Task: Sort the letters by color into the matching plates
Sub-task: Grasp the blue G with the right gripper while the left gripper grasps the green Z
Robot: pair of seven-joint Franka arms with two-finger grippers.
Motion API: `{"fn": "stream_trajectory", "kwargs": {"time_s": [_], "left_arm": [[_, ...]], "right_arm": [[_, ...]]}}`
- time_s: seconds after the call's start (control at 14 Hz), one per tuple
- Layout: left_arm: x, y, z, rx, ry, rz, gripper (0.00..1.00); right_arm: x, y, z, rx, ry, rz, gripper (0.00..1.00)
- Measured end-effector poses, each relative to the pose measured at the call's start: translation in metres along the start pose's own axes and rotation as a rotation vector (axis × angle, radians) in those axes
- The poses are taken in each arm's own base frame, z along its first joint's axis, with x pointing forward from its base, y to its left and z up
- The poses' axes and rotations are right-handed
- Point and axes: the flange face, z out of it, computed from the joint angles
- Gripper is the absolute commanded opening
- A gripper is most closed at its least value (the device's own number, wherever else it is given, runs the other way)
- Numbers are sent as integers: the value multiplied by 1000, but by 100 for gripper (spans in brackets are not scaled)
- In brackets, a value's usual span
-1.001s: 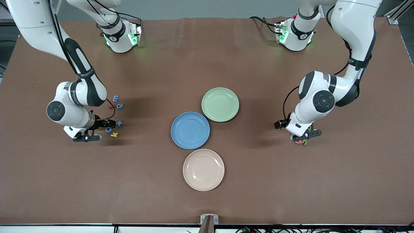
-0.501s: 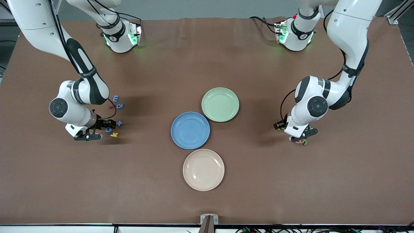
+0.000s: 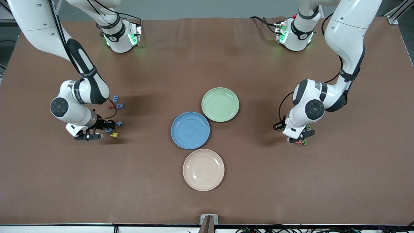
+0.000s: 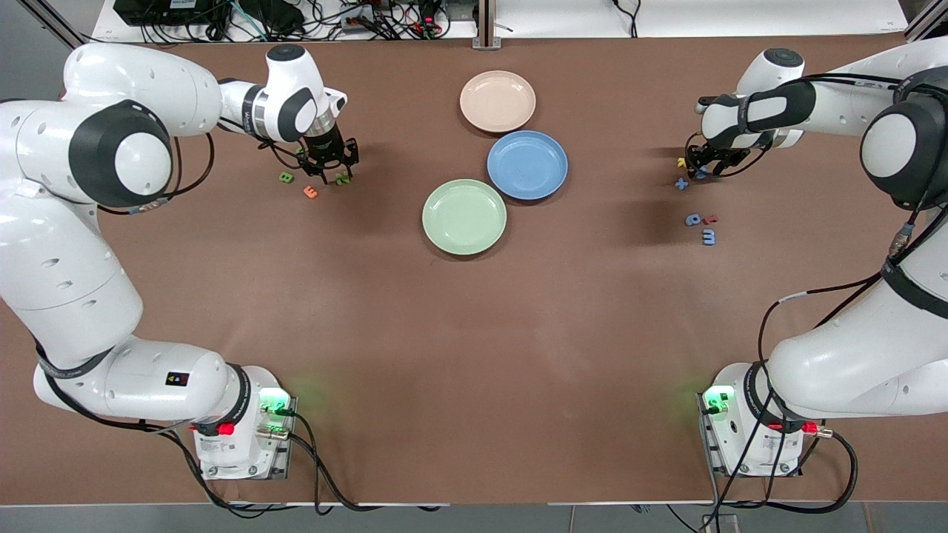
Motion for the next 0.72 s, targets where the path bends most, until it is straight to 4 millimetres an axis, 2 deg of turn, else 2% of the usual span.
{"fn": "stream_trajectory", "kwargs": {"time_s": [0.14, 0.29, 0.5, 0.57, 0.72], "left_arm": [[0, 0, 2, -1, 0, 0, 58], [1, 1, 4, -1, -1, 0, 51], [3, 1, 8, -2, -4, -1, 40], [3, 2, 7, -2, -4, -2, 33], [4, 2, 7, -4, -2, -1, 13]], "right_arm": [[0, 0, 1, 0, 7, 0, 64], [1, 0, 2, -1, 19, 0, 62], [3, 0, 6, -2, 32, 0, 51], [3, 0, 5, -2, 35, 0, 46], [4, 0, 4, -2, 37, 0, 34]]}}
